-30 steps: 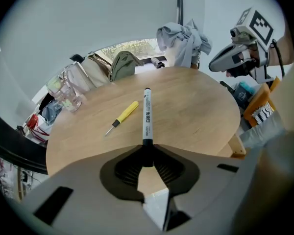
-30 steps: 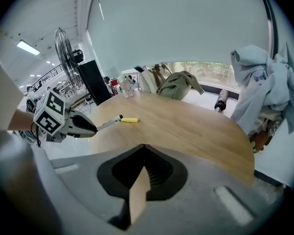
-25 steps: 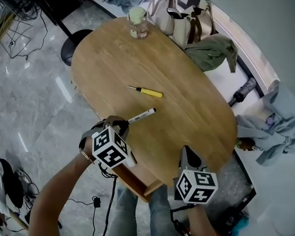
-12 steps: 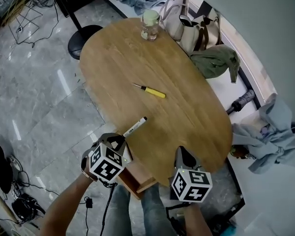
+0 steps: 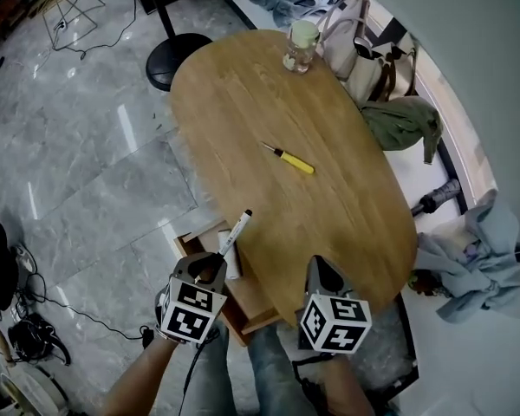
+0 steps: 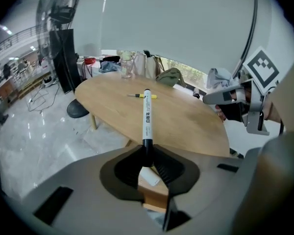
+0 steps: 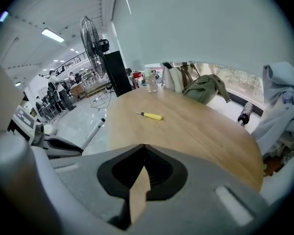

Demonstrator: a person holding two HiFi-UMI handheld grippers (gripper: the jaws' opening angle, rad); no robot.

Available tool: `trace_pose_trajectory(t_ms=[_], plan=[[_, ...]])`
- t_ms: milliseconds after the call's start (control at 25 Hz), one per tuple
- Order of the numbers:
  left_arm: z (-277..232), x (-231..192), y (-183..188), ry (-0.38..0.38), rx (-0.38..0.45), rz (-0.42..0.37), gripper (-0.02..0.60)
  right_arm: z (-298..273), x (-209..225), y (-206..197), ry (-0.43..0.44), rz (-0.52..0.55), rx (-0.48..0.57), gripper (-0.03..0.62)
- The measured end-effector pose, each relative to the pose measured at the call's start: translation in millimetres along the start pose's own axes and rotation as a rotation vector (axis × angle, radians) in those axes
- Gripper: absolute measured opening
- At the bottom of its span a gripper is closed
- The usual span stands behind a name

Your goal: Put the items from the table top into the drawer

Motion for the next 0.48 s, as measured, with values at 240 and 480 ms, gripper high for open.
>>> trace_pose_trajectory(t_ms=[240, 480], plan=[[18, -2, -41, 0.037, 0.038, 0.269, 0.066, -8, -15, 6, 0.035, 0.049, -0.017, 0.005], [21, 3, -89, 0.095, 0.040, 0.430, 0.066, -18, -38, 6, 0.075, 0.093, -0.031, 0.005]])
Point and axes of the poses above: the fingertips, and each gripper's own axes: z backward along the fingers, x to its right, y out of its top, the point moved 10 cm from there along z, backward along the fingers, and after that the axes turned 13 degrees about z, right-handed, at the moved point
